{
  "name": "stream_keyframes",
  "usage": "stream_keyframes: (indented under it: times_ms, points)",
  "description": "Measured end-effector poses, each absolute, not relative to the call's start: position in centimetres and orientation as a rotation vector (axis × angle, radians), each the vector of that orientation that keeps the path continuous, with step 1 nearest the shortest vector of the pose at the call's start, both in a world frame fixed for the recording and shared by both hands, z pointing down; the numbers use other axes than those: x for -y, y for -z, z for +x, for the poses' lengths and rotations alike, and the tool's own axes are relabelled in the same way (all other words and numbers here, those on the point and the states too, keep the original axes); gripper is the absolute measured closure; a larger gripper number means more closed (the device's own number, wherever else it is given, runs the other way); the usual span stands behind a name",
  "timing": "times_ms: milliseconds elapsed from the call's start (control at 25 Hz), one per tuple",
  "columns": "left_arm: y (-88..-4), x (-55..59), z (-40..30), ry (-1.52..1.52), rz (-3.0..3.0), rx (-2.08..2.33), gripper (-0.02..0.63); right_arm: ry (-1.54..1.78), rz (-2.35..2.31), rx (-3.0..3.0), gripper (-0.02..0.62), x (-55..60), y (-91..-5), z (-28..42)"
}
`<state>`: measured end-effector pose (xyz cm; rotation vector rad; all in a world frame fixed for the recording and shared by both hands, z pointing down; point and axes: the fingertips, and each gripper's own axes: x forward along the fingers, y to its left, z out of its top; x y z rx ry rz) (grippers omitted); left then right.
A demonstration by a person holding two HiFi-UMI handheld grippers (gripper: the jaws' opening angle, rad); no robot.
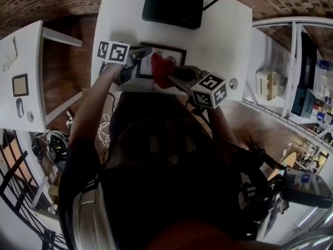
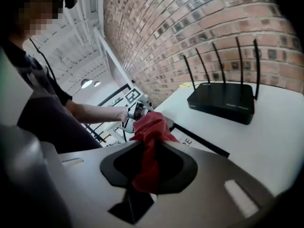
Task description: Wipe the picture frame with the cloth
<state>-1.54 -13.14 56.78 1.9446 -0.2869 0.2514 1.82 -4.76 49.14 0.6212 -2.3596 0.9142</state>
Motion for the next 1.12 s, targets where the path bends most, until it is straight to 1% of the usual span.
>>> stream_keyframes:
  times_ms: [240,440,760,920,1120]
  points:
    - [-56.5,13.0,-0.7,-0.271,1.981,0.188,0.601,-0.68,0.474,2.262,0.52,3.1,-52.7,-4.3]
    - [-57.5,12.2,0.1,-0.383,2.031,0.143,0.601,-0.477,0.465,2.125,0.518,3.4,-57.1,-6.1]
    - [-59.1,12.0,0.7,-0.565,2.076,0.106,0.601,-0.439,0.511,2.056,0.518,4.1,-59.9,-7.2]
    - [-60.1,12.5,-0.1,-0.688,2.139,0.15,0.603,-0.449,0.533,2.039,0.518,4.2,-60.5,-7.2]
    - [-59.7,11.1,0.3,-0.7,2.147,0.063,0.603,-0.477,0.539,2.05,0.518,4.4,-60.5,-7.2]
